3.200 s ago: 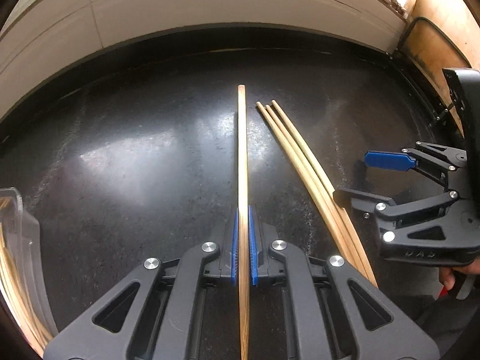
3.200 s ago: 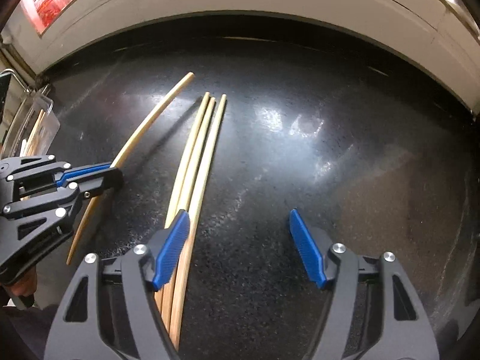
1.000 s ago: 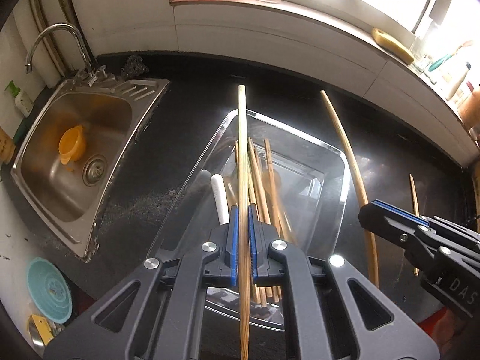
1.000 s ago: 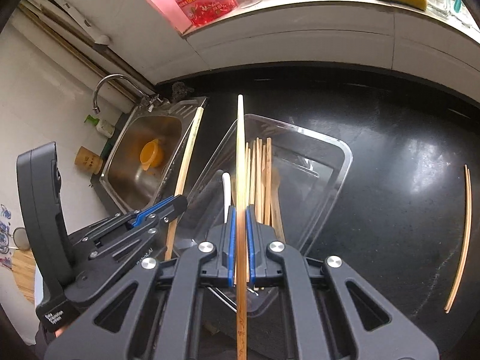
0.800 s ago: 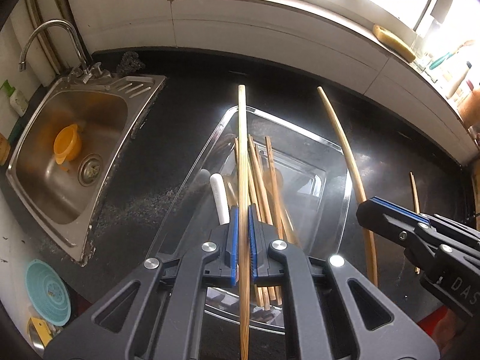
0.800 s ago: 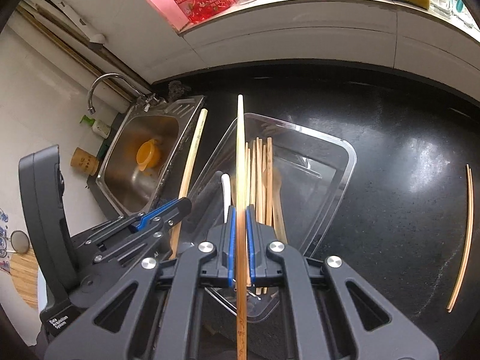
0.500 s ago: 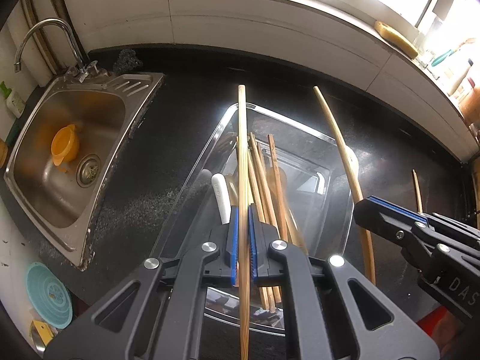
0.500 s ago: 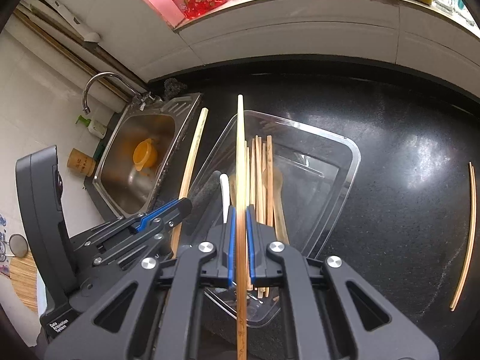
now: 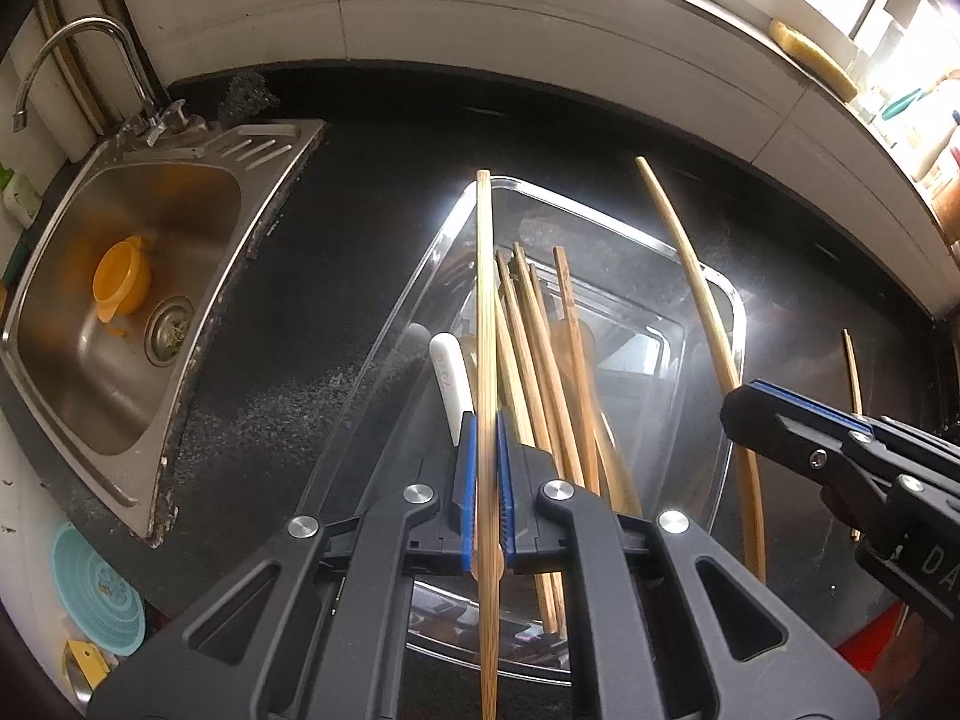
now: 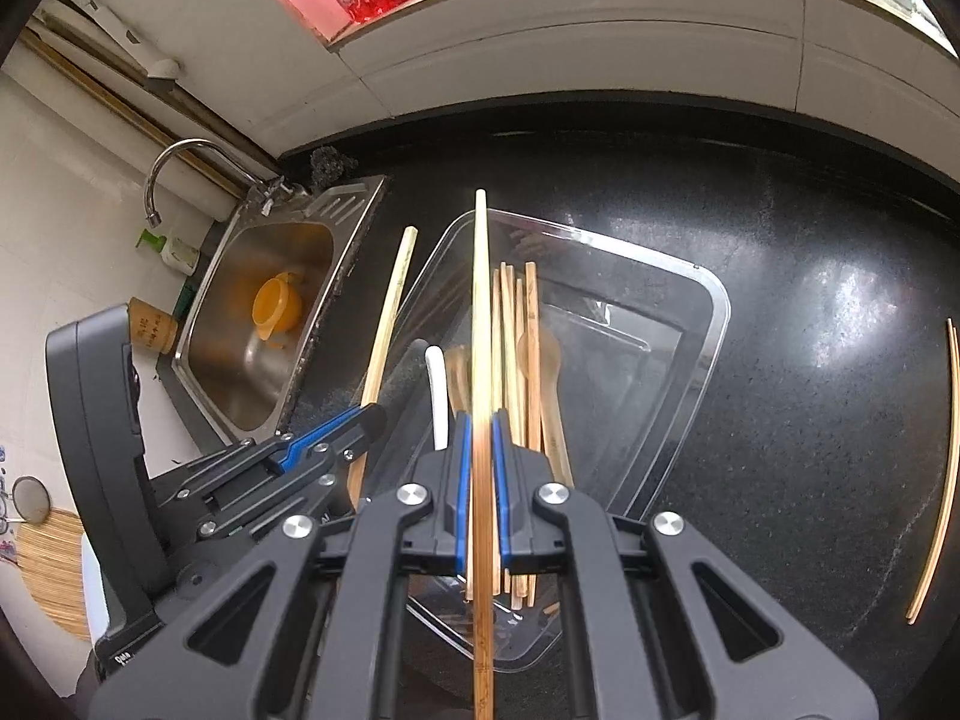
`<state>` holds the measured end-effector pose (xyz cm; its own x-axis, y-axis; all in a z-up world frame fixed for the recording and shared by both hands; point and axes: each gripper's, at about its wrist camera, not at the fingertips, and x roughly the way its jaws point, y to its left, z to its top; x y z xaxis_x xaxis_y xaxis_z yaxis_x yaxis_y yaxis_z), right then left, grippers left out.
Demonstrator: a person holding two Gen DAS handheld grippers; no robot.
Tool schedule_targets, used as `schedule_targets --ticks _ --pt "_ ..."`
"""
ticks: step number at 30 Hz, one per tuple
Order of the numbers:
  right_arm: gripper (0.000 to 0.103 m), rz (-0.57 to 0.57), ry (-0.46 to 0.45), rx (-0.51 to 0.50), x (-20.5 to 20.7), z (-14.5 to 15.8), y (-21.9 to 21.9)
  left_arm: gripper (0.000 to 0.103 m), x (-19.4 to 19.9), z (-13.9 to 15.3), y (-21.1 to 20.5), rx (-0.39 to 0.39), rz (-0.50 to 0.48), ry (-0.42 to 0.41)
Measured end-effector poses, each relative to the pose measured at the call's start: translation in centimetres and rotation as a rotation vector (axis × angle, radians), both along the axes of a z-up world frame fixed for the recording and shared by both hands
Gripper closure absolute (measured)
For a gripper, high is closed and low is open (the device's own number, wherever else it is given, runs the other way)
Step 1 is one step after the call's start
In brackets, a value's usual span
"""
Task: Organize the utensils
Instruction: 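Lower the chopsticks into the container and open both tools, then move both open tools back over the last two chopsticks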
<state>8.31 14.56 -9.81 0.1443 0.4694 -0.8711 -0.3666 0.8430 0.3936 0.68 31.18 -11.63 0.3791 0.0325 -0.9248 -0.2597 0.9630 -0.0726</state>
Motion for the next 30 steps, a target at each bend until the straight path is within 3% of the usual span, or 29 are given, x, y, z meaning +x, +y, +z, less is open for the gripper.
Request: schedule_targets --ticks 8,10,11,12,13,14,20,30 --pt "0.095 -0.018 0.037 -0.003 1.1 -1.3 0.2 0.097 0.5 -1.2 0.2 -0.013 -0.012 0.003" --pt "0.091 -0.035 0.048 0.010 1.4 -1.1 -0.1 0.091 0.7 -1.5 0.5 -0.024 -0.005 0.011" --pt "0.084 -0.050 0.032 0.015 1.6 -0.7 -0.6 0.074 0.7 -1.5 0.7 -0.030 0.002 0.013" --pt "0.056 -0.066 0.002 0.021 1.7 0.0 -1.1 0.040 0.4 -1.4 1.1 -0.034 0.016 0.004" --pt "0.034 -0.083 -0.019 0.025 1.8 0.4 -1.5 0.022 0.2 -1.1 1.4 -0.025 0.031 -0.012" --pt "0.032 -0.095 -0.038 0.034 1.8 0.9 -1.9 0.012 -0.3 -0.5 1.6 -0.008 0.052 -0.044" --pt "0.032 -0.077 -0.038 0.054 2.0 1.6 -2.7 0.006 -1.4 0.8 2.1 -0.015 0.076 -0.076" --pt "0.032 -0.060 -0.058 0.070 1.1 2.9 -4.4 0.006 -2.1 1.6 0.0 0.006 0.078 -0.079"
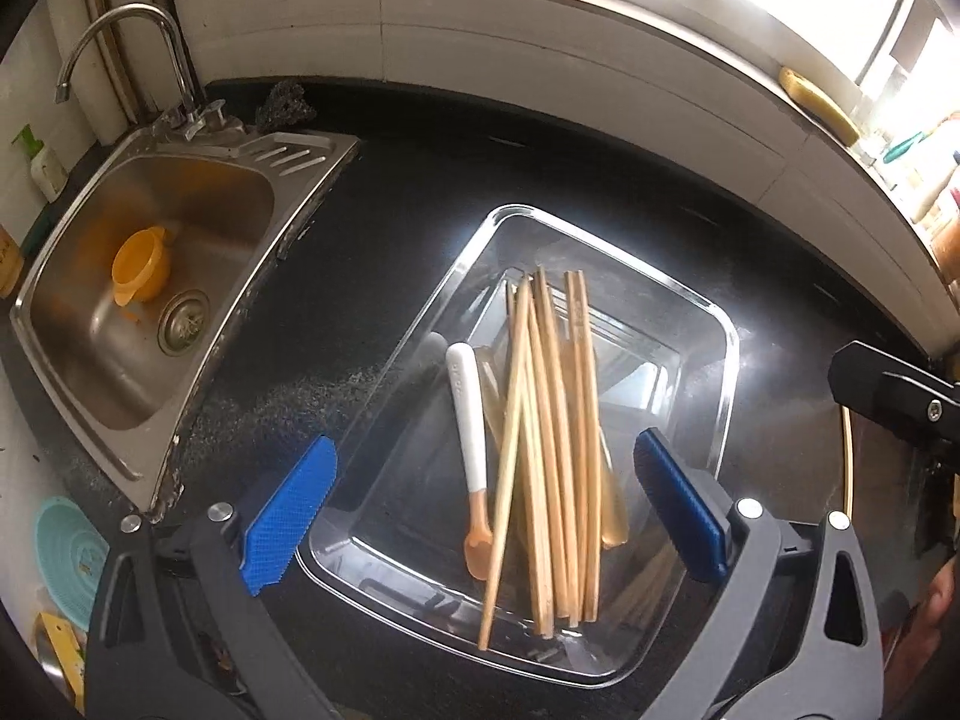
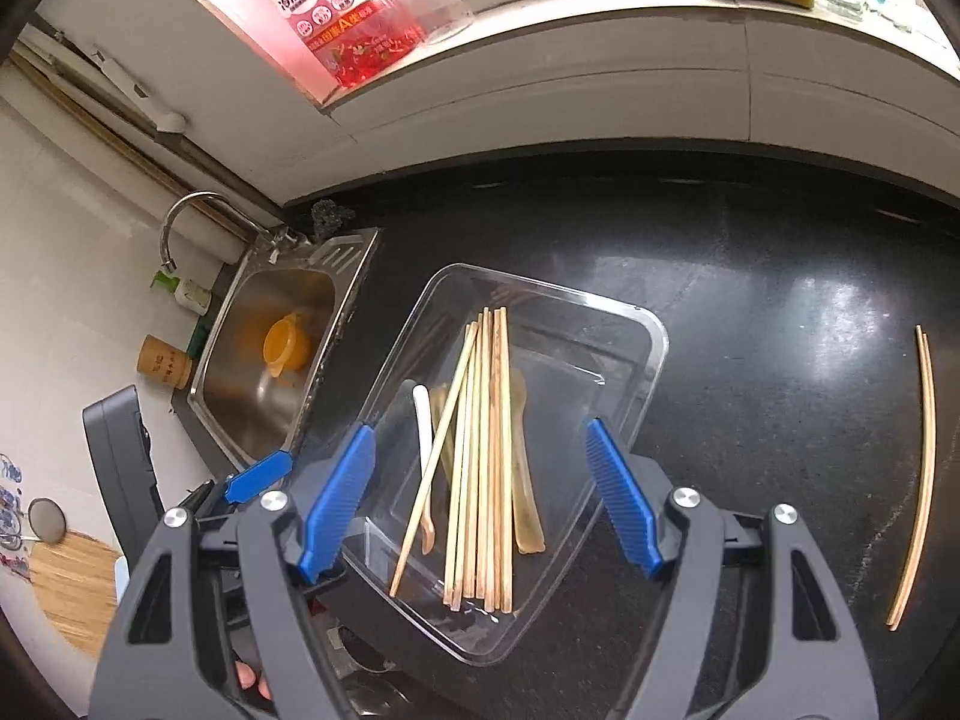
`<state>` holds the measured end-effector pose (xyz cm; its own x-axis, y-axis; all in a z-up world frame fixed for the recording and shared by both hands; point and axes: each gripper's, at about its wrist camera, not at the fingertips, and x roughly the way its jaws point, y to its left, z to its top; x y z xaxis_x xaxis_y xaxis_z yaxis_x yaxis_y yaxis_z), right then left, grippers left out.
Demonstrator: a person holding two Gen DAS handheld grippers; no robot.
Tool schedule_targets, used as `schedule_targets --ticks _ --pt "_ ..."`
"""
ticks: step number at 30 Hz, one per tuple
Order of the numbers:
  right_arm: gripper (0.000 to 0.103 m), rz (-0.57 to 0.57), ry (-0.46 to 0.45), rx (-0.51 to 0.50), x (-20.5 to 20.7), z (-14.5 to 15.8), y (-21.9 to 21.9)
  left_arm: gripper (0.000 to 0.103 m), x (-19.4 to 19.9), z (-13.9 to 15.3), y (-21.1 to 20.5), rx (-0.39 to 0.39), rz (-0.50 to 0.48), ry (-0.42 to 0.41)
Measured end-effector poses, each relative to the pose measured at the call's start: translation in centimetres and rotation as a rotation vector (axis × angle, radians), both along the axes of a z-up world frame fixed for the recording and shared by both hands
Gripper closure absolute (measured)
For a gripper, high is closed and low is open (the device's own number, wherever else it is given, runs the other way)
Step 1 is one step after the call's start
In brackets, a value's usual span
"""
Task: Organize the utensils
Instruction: 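Move both open tools back over the last two chopsticks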
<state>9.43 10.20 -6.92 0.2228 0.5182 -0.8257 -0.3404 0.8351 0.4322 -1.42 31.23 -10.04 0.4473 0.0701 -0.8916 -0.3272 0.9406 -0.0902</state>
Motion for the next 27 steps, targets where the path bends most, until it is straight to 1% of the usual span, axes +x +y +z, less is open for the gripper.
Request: schedule_targets --ticks 5,8,11,14,17,20,22,23,27 --pt "0.032 -0.020 -0.024 -0.005 -0.6 0.9 -3.0 0.006 0.0 1.0 -2.3 0.009 -0.017 -0.018" --pt "0.032 -0.053 -0.051 -0.032 -1.1 1.6 -6.7 0.006 0.3 1.6 -4.8 0.012 -0.054 -0.034" --pt "0.032 -0.093 -0.086 -0.070 -1.7 2.0 -10.7 0.006 0.7 2.0 -8.3 0.005 -0.101 -0.042" --pt "0.032 -0.156 -0.127 -0.132 -2.4 2.7 -16.3 0.006 1.1 2.4 -12.9 -0.004 -0.158 -0.058" --pt "0.032 -0.212 -0.141 -0.179 -2.9 3.1 -21.6 0.006 1.8 2.5 -17.0 -0.016 -0.213 -0.061" --pt "0.032 -0.246 -0.154 -0.213 -3.5 3.2 -25.7 0.006 2.4 2.5 -22.2 -0.020 -0.284 -0.064" --pt "0.032 -0.270 -0.161 -0.240 -4.0 3.2 -28.9 0.006 2.6 2.4 -24.7 -0.019 -0.316 -0.065" --pt "0.032 -0.276 -0.158 -0.244 -4.1 3.1 -29.8 0.006 2.8 2.3 -26.3 -0.020 -0.336 -0.063" --pt "0.032 -0.295 -0.154 -0.250 -4.7 3.2 -33.7 0.006 3.1 1.9 -30.1 -0.022 -0.369 -0.057"
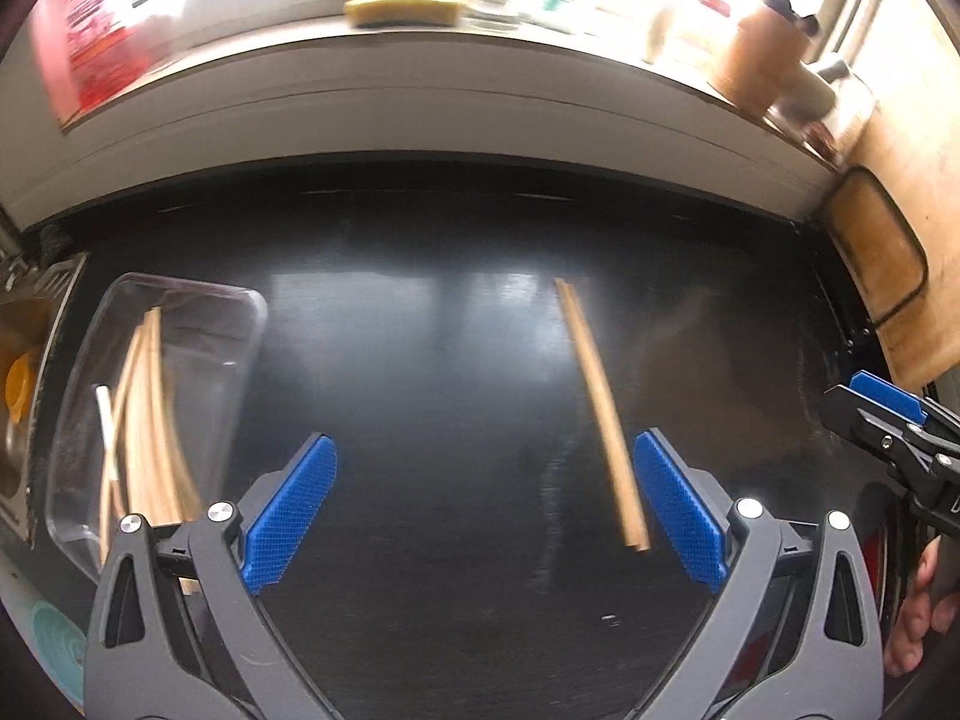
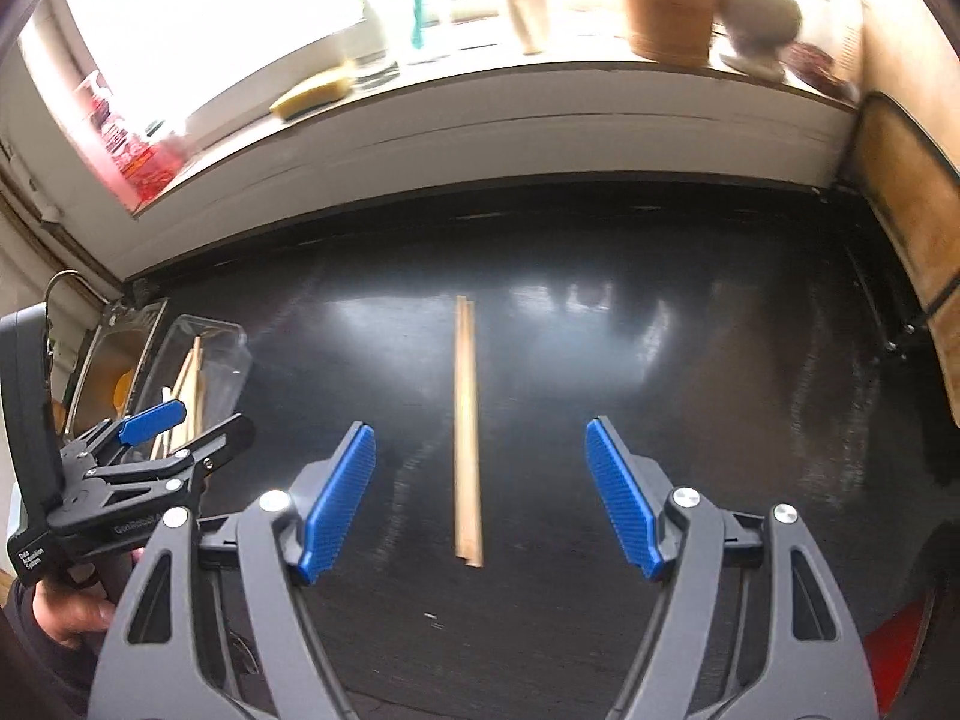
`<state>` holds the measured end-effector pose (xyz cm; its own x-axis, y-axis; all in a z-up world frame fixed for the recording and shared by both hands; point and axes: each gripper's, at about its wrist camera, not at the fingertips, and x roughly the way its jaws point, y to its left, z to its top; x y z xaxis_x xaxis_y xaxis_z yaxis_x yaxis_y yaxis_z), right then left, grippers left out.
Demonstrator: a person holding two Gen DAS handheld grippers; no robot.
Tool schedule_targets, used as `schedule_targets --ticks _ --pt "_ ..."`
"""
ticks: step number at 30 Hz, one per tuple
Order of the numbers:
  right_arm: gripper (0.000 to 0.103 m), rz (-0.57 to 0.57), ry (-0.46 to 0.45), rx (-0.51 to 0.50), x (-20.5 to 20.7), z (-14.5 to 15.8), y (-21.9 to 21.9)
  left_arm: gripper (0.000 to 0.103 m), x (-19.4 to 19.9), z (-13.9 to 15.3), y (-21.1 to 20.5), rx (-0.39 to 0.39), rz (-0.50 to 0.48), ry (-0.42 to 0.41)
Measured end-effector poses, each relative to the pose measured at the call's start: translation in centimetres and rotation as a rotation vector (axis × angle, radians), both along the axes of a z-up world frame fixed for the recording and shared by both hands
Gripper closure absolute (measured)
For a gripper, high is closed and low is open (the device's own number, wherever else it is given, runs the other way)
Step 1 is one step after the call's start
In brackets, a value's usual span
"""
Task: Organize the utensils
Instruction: 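Move both open tools back over the last two chopsticks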
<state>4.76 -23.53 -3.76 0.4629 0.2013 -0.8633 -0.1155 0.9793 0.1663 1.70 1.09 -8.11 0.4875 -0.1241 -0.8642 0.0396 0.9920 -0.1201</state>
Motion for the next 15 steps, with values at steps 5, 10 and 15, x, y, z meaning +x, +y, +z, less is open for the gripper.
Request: schedule_targets --ticks 5,10,15 --pt "0.032 0.001 -0.001 0.001 -0.1 -0.1 -2.3 0.006 0.1 -0.4 -3.1 0.012 -0.012 0.004" --pt "0.032 0.025 0.011 0.006 0.3 -0.8 -2.2 0.006 0.5 -0.8 -3.9 0.025 -0.001 0.013" --pt "0.032 0.049 0.026 0.000 1.4 -2.3 -1.1 0.006 0.9 -1.6 -3.6 0.033 0.018 0.014"
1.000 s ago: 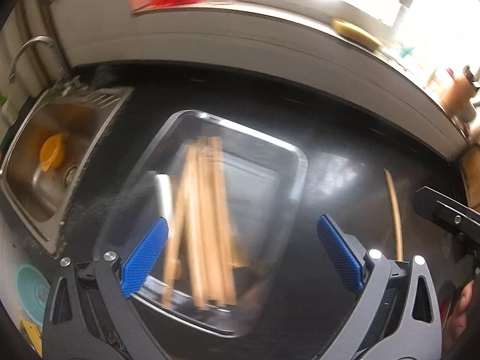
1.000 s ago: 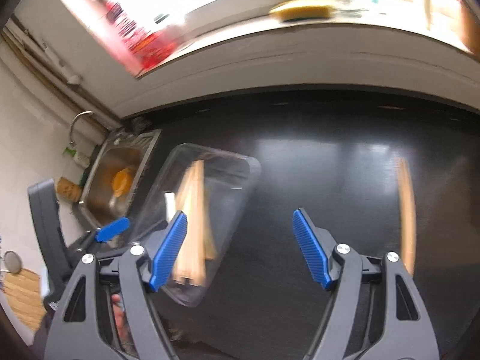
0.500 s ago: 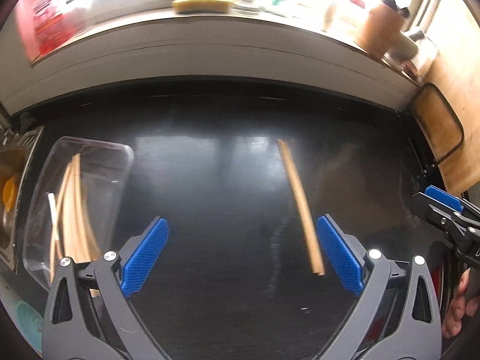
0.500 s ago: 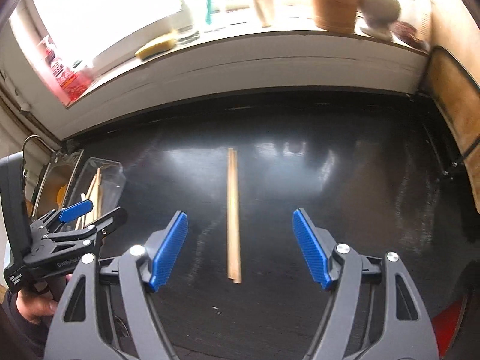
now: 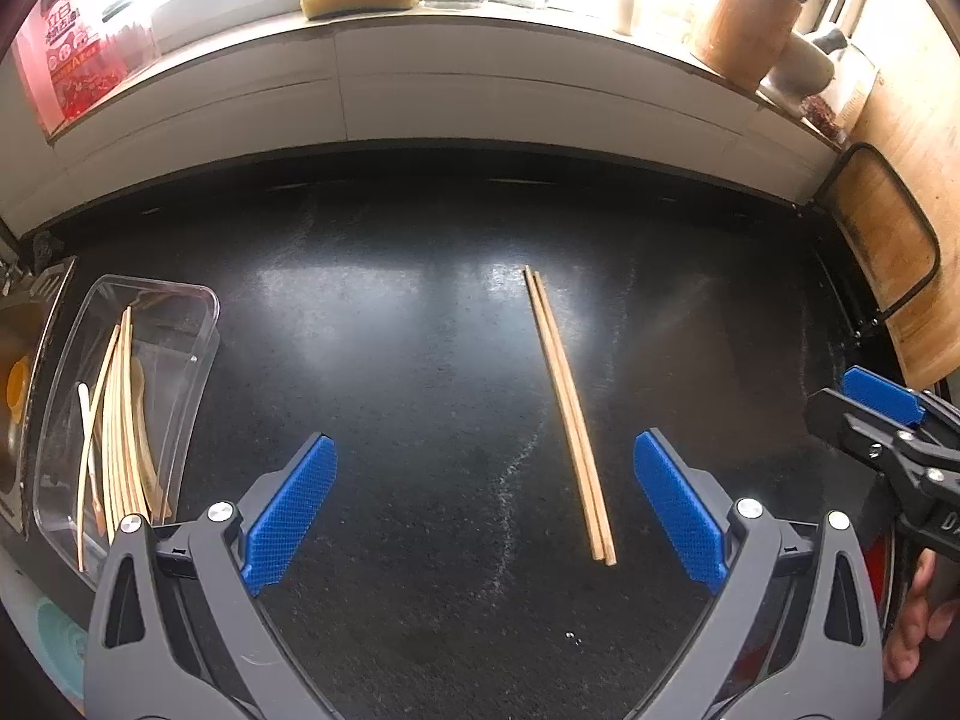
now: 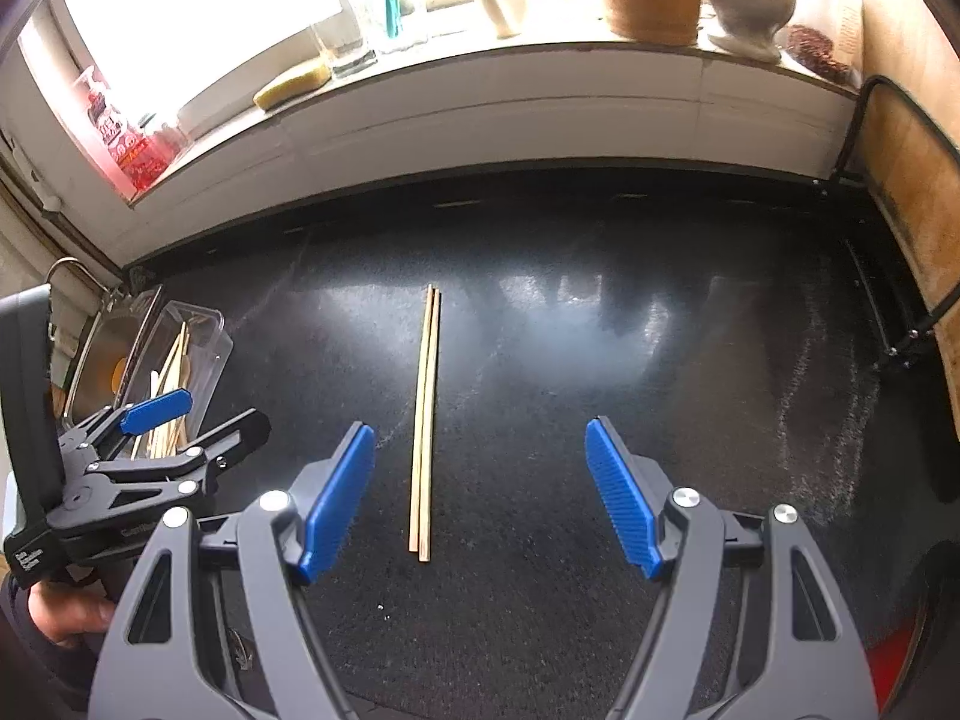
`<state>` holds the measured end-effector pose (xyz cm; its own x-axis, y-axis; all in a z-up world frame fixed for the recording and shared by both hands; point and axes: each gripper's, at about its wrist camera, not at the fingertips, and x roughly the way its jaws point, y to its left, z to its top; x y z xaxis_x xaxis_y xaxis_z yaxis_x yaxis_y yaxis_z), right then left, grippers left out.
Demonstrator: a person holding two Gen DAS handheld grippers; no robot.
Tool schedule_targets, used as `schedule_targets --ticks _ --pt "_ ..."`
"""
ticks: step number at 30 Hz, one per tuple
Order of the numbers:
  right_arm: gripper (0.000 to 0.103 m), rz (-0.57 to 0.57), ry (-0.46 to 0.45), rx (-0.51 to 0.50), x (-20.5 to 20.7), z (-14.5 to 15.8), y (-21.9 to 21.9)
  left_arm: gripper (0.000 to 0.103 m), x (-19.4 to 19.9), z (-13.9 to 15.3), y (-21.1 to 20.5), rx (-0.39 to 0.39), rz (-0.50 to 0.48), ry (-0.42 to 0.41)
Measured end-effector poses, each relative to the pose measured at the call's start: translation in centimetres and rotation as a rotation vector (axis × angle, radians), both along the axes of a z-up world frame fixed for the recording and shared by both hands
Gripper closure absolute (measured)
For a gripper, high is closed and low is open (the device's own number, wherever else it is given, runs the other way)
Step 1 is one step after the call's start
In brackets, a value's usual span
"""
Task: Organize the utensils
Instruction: 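Move both open tools back over the last two chopsticks, then grasp a chopstick with the left tool while the right tool grasps the other chopstick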
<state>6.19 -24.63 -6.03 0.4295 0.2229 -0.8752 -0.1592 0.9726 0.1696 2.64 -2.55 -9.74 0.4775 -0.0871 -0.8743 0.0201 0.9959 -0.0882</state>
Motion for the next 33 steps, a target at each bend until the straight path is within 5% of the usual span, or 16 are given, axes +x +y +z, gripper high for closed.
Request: schedule_targets --ticks 16,33 --pt "0.032 0.106 0.049 -0.139 5.2 -12.1 5.6 0.006 2.9 -7.5 2.8 -0.011 -0.009 0.031" --pt "0.031 0.105 0.011 -0.204 6.5 -15.5 6.2 0.006 5.0 -9.4 4.1 -0.044 0.010 0.045"
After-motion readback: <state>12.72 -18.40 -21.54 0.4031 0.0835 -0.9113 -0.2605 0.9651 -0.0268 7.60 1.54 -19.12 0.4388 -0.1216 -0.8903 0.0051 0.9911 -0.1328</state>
